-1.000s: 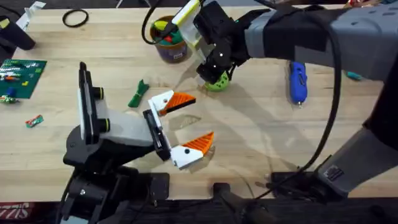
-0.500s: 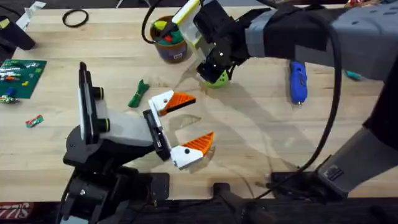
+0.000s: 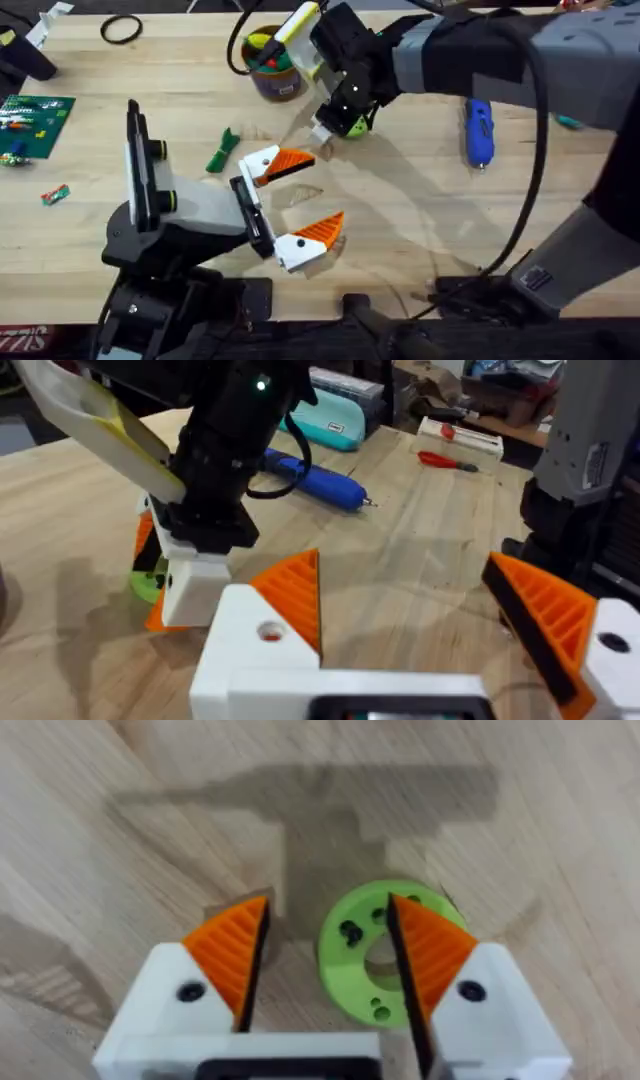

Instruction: Pick up the gripper from the table and insert it into the empty holder that is missing its gripper. Then pick up a screw, insert it into the mounting hole, and use the screwdriver to tighten it. Finally, clean up the table by picking up the vegetable and placing it into the bucket.

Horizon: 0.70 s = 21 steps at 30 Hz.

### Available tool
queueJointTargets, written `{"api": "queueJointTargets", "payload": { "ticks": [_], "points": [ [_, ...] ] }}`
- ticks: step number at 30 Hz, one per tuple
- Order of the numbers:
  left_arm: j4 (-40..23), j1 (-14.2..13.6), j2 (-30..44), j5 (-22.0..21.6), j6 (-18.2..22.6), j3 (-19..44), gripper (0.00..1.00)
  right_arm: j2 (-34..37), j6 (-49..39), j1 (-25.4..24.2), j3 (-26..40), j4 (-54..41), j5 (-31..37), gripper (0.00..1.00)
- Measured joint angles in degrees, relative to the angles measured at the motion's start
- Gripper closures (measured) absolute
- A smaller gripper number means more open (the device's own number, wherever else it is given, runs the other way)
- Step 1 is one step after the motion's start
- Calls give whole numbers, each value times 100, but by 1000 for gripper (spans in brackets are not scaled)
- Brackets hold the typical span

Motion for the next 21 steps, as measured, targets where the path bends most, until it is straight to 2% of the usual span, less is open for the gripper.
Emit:
{"api": "queueJointTargets", "payload": {
  "ticks": [3,13,21],
  "points": [
    [0,0,0,0,0,0,14,0,-7,3,0,-19,-8,231],
    [0,0,-2,0,2,0,13,0,-8,4,57,-271,-8,233],
    [0,0,-1,0,0,0,14,0,-31,2,72,-325,19,391]
  ]
}}
